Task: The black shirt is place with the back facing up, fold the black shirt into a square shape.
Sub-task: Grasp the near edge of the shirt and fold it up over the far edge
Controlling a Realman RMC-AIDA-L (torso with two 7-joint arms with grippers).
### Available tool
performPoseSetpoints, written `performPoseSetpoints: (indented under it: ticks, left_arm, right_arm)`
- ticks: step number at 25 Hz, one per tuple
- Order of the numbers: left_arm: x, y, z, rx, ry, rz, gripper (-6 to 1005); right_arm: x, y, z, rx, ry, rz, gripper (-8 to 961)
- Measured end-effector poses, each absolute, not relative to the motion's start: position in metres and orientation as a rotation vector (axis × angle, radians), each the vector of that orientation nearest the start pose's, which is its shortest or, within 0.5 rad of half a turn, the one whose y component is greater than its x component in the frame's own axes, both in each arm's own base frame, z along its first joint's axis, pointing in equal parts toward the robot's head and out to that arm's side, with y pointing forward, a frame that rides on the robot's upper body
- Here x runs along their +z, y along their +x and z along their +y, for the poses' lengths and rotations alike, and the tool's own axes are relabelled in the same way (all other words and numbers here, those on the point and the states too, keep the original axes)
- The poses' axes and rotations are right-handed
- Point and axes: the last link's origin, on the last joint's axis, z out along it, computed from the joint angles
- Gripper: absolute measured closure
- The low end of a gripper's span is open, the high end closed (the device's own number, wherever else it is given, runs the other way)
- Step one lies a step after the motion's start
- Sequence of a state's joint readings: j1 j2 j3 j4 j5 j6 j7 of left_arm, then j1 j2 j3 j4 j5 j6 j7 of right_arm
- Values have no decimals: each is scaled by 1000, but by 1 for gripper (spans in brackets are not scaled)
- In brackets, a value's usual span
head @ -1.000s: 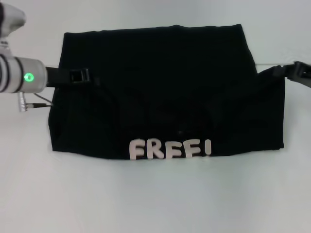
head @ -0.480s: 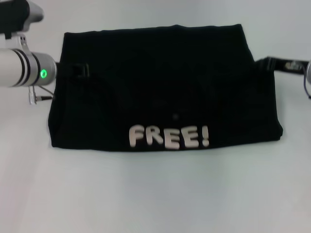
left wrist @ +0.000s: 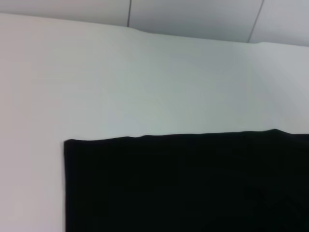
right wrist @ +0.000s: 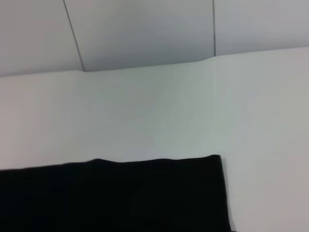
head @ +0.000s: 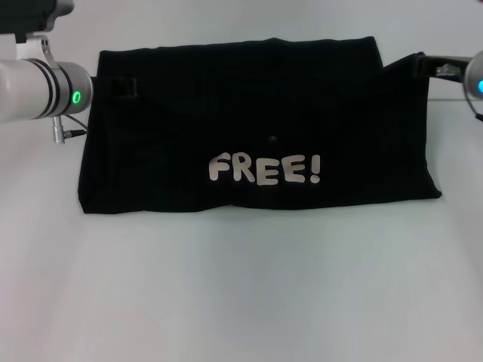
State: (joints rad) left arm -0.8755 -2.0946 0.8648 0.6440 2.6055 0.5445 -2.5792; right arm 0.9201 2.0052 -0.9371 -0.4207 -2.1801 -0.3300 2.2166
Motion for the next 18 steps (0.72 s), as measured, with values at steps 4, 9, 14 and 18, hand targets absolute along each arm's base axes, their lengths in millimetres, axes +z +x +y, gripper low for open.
performPoseSetpoints:
  ticks: [4,9,14,18]
  left_arm:
    - [14,-227,487,-255,-1831,-1140,950]
    - [16,-231,486,-274,-1800,-1146,950]
    - [20,-235,485,-293,-1765,-1158,949]
    - [21,-235,485,-310,-1746,-1153,949]
  right_arm:
    - [18,229,506,276,-1799,962,769]
    - [17,221,509,280,-1802,930,762]
    - [20,214,512,295,-1805,912,755]
    - [22,212,514,299,-1803,902,750]
